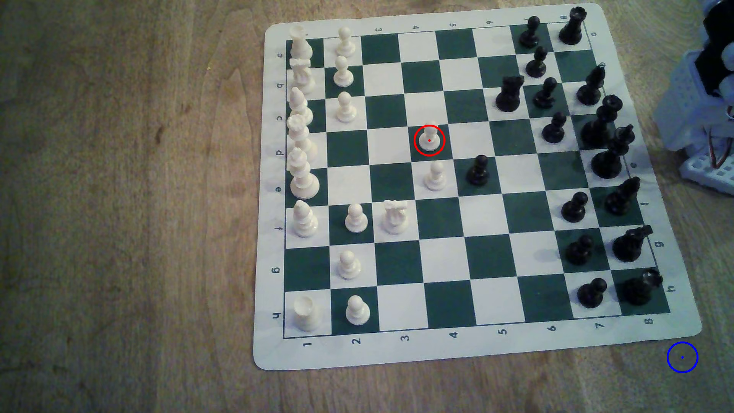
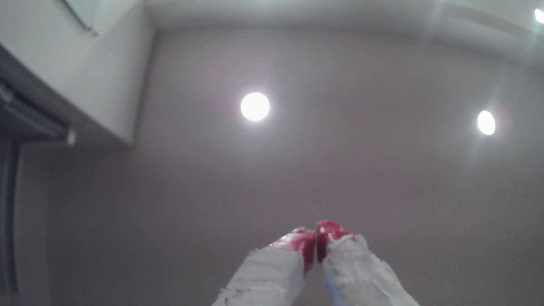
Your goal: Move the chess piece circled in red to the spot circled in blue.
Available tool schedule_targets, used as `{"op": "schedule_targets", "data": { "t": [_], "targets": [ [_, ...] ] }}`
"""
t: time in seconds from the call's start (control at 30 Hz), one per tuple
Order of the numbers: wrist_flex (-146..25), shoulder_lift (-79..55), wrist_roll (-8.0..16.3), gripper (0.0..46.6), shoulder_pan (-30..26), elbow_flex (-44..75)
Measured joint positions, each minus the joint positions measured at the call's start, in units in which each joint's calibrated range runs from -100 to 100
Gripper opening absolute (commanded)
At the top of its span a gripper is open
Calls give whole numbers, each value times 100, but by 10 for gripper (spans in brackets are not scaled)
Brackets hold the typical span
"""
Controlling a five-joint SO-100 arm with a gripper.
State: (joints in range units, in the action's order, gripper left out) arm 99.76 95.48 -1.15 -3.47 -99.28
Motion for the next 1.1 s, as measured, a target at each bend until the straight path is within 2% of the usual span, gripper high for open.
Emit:
{"op": "schedule_targets", "data": {
  "t": [0.07, 0.17, 0.3, 1.1],
  "targets": [
    [0, 0, -20, 2, 0, 0],
    [0, 0, -215, 2, 88, 0],
    [0, -8, -288, 2, 118, 0],
    [0, -8, -288, 2, 118, 0]
  ]
}}
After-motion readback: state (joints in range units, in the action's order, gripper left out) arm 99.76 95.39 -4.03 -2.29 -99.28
